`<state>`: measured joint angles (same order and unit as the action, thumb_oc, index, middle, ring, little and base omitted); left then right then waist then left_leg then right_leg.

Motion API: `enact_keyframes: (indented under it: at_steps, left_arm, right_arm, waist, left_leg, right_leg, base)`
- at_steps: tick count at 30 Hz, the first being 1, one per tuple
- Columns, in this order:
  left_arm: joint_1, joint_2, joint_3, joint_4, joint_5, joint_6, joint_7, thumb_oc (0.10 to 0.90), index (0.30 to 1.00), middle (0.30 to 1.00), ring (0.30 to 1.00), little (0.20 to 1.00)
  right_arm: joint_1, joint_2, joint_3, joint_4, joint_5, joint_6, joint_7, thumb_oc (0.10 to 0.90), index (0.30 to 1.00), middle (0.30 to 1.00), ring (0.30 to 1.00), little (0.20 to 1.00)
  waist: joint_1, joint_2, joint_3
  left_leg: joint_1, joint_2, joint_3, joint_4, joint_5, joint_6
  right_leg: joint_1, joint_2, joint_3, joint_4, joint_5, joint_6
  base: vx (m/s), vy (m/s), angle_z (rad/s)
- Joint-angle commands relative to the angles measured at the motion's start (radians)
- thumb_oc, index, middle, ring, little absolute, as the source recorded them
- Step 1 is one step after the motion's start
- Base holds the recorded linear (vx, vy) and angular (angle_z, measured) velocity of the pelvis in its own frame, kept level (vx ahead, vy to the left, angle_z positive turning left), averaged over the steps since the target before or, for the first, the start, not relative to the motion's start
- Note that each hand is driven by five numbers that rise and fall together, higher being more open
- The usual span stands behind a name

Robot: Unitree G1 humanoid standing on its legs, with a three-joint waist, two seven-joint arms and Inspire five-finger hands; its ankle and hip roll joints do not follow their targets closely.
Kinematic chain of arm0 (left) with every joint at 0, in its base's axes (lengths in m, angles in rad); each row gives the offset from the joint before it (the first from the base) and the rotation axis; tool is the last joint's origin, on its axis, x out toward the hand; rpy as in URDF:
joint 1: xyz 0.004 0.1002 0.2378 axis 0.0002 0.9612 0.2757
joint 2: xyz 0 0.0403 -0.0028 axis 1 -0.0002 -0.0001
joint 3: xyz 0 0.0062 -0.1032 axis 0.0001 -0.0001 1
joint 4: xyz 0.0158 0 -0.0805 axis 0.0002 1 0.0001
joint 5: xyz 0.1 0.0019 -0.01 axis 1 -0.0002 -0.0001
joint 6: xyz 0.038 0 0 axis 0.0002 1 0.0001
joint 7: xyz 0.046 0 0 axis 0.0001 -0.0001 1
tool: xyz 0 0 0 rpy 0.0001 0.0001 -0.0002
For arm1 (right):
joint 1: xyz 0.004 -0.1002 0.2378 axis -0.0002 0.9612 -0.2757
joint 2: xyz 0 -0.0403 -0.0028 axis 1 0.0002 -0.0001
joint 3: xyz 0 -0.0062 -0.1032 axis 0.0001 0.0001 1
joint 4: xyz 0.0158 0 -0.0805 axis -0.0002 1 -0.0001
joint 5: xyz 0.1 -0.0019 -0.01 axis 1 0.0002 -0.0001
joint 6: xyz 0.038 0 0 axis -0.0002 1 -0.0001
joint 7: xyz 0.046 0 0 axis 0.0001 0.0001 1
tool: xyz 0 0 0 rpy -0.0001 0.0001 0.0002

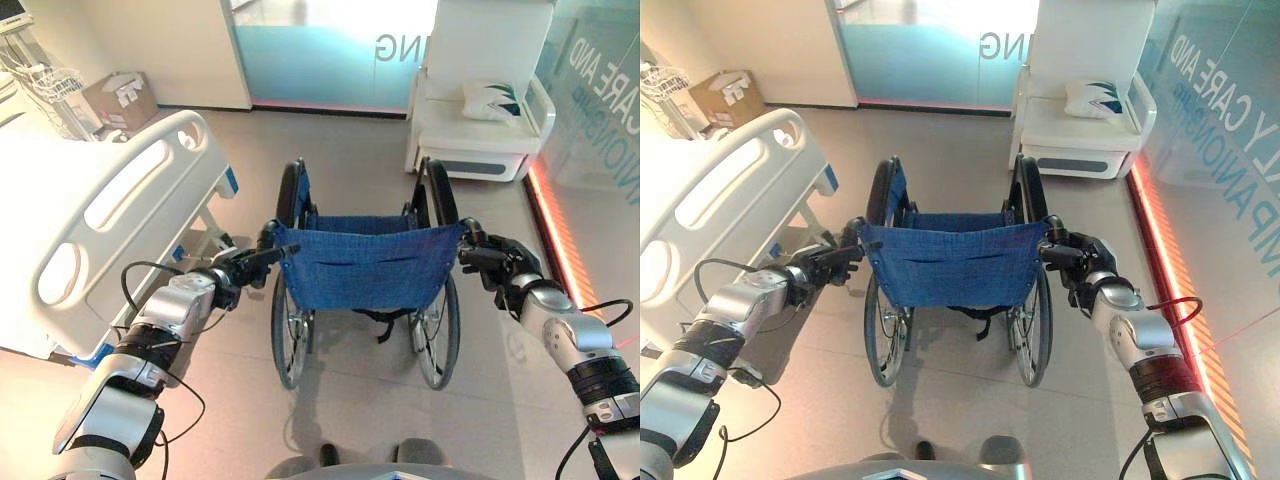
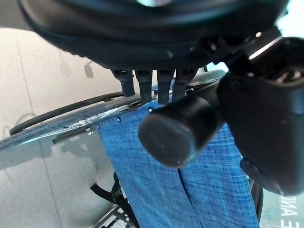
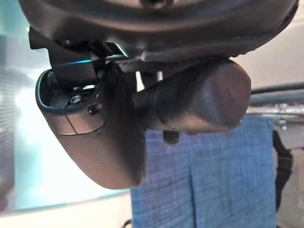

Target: Push the wheelchair next to the bed

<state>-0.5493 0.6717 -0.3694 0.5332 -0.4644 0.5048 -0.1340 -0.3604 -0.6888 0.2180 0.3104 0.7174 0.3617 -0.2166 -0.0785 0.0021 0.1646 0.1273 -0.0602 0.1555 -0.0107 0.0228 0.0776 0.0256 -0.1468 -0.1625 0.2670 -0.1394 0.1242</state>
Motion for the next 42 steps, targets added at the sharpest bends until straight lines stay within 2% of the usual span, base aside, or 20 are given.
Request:
enact_keyframes:
  at_steps: [1, 6, 8, 11, 12, 13, 16, 17, 19, 20, 22, 25, 26, 27, 29, 31, 33, 34, 39, 42]
  left_arm:
    - [-0.018, -0.038, -0.075, 0.078, 0.061, 0.0, 0.013, 0.4, 0.3, 0.3, 0.3, 0.3]
    - [-0.022, -0.041, -0.082, 0.095, 0.081, 0.001, -0.012, 0.4, 0.3, 0.3, 0.3, 0.3]
    - [-0.022, -0.049, -0.08, 0.099, 0.09, 0.001, -0.01, 0.4, 0.3, 0.3, 0.3, 0.3]
    - [-0.015, -0.068, -0.085, 0.104, 0.074, -0.008, 0.012, 0.4, 0.3, 0.3, 0.3, 0.3]
    - [-0.015, -0.072, -0.084, 0.108, 0.076, -0.01, 0.017, 0.4, 0.3, 0.3, 0.3, 0.3]
    - [-0.018, -0.078, -0.083, 0.117, 0.069, -0.009, 0.03, 0.4, 0.3, 0.3, 0.3, 0.3]
    - [-0.015, -0.082, -0.082, 0.114, 0.047, -0.013, 0.053, 0.4, 0.3, 0.3, 0.3, 0.3]
    - [-0.013, -0.078, -0.079, 0.11, 0.037, -0.026, 0.06, 0.4, 0.3, 0.3, 0.3, 0.3]
    - [-0.015, -0.076, -0.078, 0.106, 0.023, -0.04, 0.07, 0.4, 0.3, 0.3, 0.3, 0.3]
    - [-0.017, -0.075, -0.075, 0.1, 0.019, -0.041, 0.07, 0.4, 0.3, 0.3, 0.3, 0.3]
    - [-0.025, -0.074, -0.072, 0.094, 0.012, -0.047, 0.07, 0.4, 0.3, 0.3, 0.3, 0.3]
    - [-0.014, -0.065, -0.057, 0.089, 0.0, -0.075, 0.072, 0.4, 0.3, 0.3, 0.3, 0.3]
    - [-0.009, -0.061, -0.051, 0.087, 0.0, -0.088, 0.071, 0.4, 0.3, 0.3, 0.3, 0.3]
    - [-0.008, -0.062, -0.049, 0.087, 0.002, -0.091, 0.07, 0.4, 0.3, 0.3, 0.3, 0.3]
    - [0.009, -0.056, -0.041, 0.079, 0.002, -0.107, 0.066, 0.4, 0.3, 0.3, 0.3, 0.3]
    - [0.029, -0.046, -0.034, 0.055, 0.002, -0.101, 0.07, 0.4, 0.3, 0.3, 0.3, 0.3]
    - [0.041, -0.04, -0.028, 0.043, 0.005, -0.093, 0.07, 0.4, 0.3, 0.3, 0.3, 0.3]
    - [0.054, -0.03, -0.014, 0.034, 0.013, -0.081, 0.065, 0.4, 0.3, 0.3, 0.3, 0.3]
    - [0.044, -0.021, -0.013, 0.067, 0.011, -0.073, 0.059, 0.4, 0.3, 0.3, 0.3, 0.3]
    - [0.017, -0.034, -0.028, 0.113, 0.007, -0.076, 0.059, 0.4, 0.3, 0.3, 0.3, 0.3]
  right_arm:
    - [-0.053, 0.048, 0.128, -0.048, -0.003, -0.024, 0.161, 0.4, 0.3, 0.3, 0.3, 0.3]
    - [-0.079, 0.02, 0.109, -0.037, 0.007, -0.003, 0.167, 0.4, 0.3, 0.3, 0.3, 0.3]
    - [-0.09, 0.021, 0.097, -0.019, 0.004, 0.001, 0.171, 0.4, 0.3, 0.3, 0.3, 0.3]
    - [-0.124, 0.037, 0.115, 0.003, 0.027, 0.011, 0.132, 0.4, 0.3, 0.3, 0.3, 0.3]
    - [-0.133, 0.042, 0.121, 0.007, 0.034, 0.014, 0.12, 0.4, 0.3, 0.3, 0.3, 0.3]
    - [-0.144, 0.056, 0.132, 0.009, 0.038, 0.024, 0.111, 0.4, 0.3, 0.3, 0.3, 0.3]
    - [-0.145, 0.061, 0.139, -0.001, 0.031, 0.025, 0.106, 0.4, 0.3, 0.3, 0.3, 0.3]
    - [-0.138, 0.051, 0.137, -0.007, 0.025, 0.019, 0.109, 0.4, 0.3, 0.3, 0.3, 0.3]
    - [-0.132, 0.041, 0.131, -0.013, 0.025, 0.017, 0.108, 0.4, 0.3, 0.3, 0.3, 0.3]
    - [-0.127, 0.036, 0.126, -0.018, 0.024, 0.016, 0.106, 0.4, 0.3, 0.3, 0.3, 0.3]
    - [-0.122, 0.029, 0.117, -0.023, 0.026, 0.015, 0.099, 0.4, 0.3, 0.3, 0.3, 0.3]
    - [-0.13, 0.033, 0.119, -0.026, 0.026, 0.02, 0.085, 0.4, 0.3, 0.3, 0.3, 0.3]
    - [-0.139, 0.034, 0.122, -0.023, 0.031, 0.021, 0.077, 0.4, 0.3, 0.3, 0.3, 0.3]
    - [-0.141, 0.034, 0.124, -0.021, 0.031, 0.021, 0.075, 0.4, 0.3, 0.3, 0.3, 0.3]
    - [-0.128, 0.028, 0.129, -0.019, 0.039, 0.012, 0.073, 0.4, 0.3, 0.3, 0.3, 0.3]
    - [-0.094, 0.017, 0.117, -0.029, 0.036, 0.004, 0.093, 0.4, 0.3, 0.3, 0.3, 0.3]
    - [-0.072, 0.008, 0.102, -0.036, 0.032, 0.004, 0.111, 0.4, 0.3, 0.3, 0.3, 0.3]
    - [-0.057, 0.013, 0.094, -0.033, 0.019, 0.005, 0.132, 0.4, 0.3, 0.3, 0.3, 0.3]
    - [-0.031, 0.036, 0.095, -0.027, -0.009, 0.0, 0.148, 0.4, 0.3, 0.3, 0.3, 0.3]
    - [-0.027, 0.062, 0.101, -0.008, -0.03, -0.018, 0.135, 0.4, 0.3, 0.3, 0.3, 0.3]
  waist:
    - [-0.03, -0.018, -0.015]
    - [-0.051, -0.03, -0.011]
    - [-0.051, -0.028, -0.019]
    - [-0.046, -0.021, -0.039]
    - [-0.049, -0.014, -0.044]
    - [-0.055, -0.007, -0.051]
    - [-0.061, -0.006, -0.064]
    - [-0.055, -0.022, -0.061]
    - [-0.046, -0.044, -0.052]
    - [-0.043, -0.044, -0.042]
    - [-0.033, -0.053, -0.024]
    - [-0.016, -0.041, 0.004]
    - [-0.004, -0.035, 0.009]
    - [-0.001, -0.033, 0.016]
    - [0.039, -0.011, 0.021]
    - [0.063, -0.01, 0.016]
    - [0.073, -0.012, 0.012]
    - [0.077, -0.02, -0.003]
    - [0.092, -0.03, -0.024]
    - [0.103, -0.042, -0.044]
  left_leg:
    - [0.05, -0.09, -0.045, 0.135, -0.194, -0.01]
    - [0.095, -0.103, -0.069, 0.142, -0.235, -0.005]
    - [0.109, -0.1, -0.075, 0.14, -0.246, 0.001]
    - [0.126, -0.075, -0.057, 0.166, -0.265, -0.022]
    - [0.131, -0.056, -0.043, 0.188, -0.253, -0.037]
    - [0.131, -0.021, -0.023, 0.269, -0.195, -0.07]
    - [0.103, 0.008, -0.011, 0.419, -0.071, -0.122]
    - [0.013, 0.043, 0.019, 0.611, -0.002, -0.153]
    - [-0.093, 0.062, 0.033, 0.76, 0.019, -0.162]
    - [-0.14, 0.095, 0.043, 0.811, 0.025, -0.169]
    - [-0.213, 0.124, 0.055, 0.786, -0.004, -0.142]
    - [-0.214, 0.122, 0.08, 0.566, -0.003, -0.115]
    - [-0.241, 0.12, 0.098, 0.456, 0.025, -0.117]
    - [-0.242, 0.119, 0.101, 0.429, 0.03, -0.119]
    - [-0.315, 0.107, 0.102, 0.164, 0.152, -0.156]
    - [-0.351, 0.11, 0.094, 0.06, 0.192, -0.166]
    - [-0.365, 0.112, 0.094, 0.06, 0.197, -0.169]
    - [-0.34, 0.104, 0.112, 0.069, 0.158, -0.148]
    - [-0.307, 0.089, 0.133, 0.122, 0.083, -0.109]
    - [-0.29, 0.043, 0.128, 0.155, 0.018, -0.061]
  right_leg:
    - [-0.198, 0.038, 0.041, -0.139, 0.312, 0.048]
    - [-0.252, 0.057, 0.026, -0.174, 0.364, 0.059]
    - [-0.243, 0.056, 0.01, -0.15, 0.342, 0.049]
    - [-0.22, 0.051, -0.029, -0.113, 0.282, 0.028]
    - [-0.209, 0.057, -0.033, -0.101, 0.256, 0.013]
    - [-0.184, 0.072, -0.038, -0.101, 0.225, -0.015]
    - [-0.152, 0.09, -0.047, -0.106, 0.191, -0.052]
    - [-0.107, 0.088, -0.051, -0.116, 0.164, -0.081]
    - [-0.071, 0.075, -0.051, -0.119, 0.14, -0.102]
    - [-0.053, 0.079, -0.054, -0.113, 0.127, -0.111]
    - [-0.019, 0.078, -0.044, -0.105, 0.107, -0.117]
    - [0.021, 0.115, -0.001, -0.089, 0.071, -0.111]
    - [0.034, 0.135, 0.01, -0.091, 0.067, -0.111]
    - [0.045, 0.14, 0.011, -0.089, 0.06, -0.11]
    - [0.127, 0.189, 0.032, -0.13, 0.04, -0.104]
    - [0.185, 0.201, 0.054, -0.163, 0.029, -0.1]
    - [0.212, 0.202, 0.064, -0.177, 0.018, -0.098]
    - [0.228, 0.18, 0.056, -0.186, 0.003, -0.084]
    - [0.245, 0.129, 0.003, -0.173, -0.016, -0.055]
    - [0.23, 0.071, -0.032, -0.094, 0.002, -0.015]
  base:
    - [0.23, -0.107, 0.18]
    - [0.24, -0.152, 0.18]
    - [0.26, -0.23, 0.79]
    - [0.22, -0.231, 0.47]
    - [0.22, -0.252, 0.18]
    - [0.25, -0.295, 0.35]
    - [0.19, -0.26, 0.14]
    - [0.16, -0.279, -0.04]
    - [0.16, -0.224, 0.1]
    - [0.17, -0.145, -0.03]
    - [0.22, -0.064, -0.03]
    - [0.27, 0.033, 0.03]
    - [0.26, 0.049, 0.04]
    - [0.34, 0.075, 0.06]
    - [0.47, 0.109, 0.08]
    - [0.39, 0.081, -0.12]
    - [0.34, 0.07, -0.38]
    - [0.38, 0.086, -0.41]
    - [0.31, 0.125, -0.4]
    - [0.3, 0.2, -0.22]
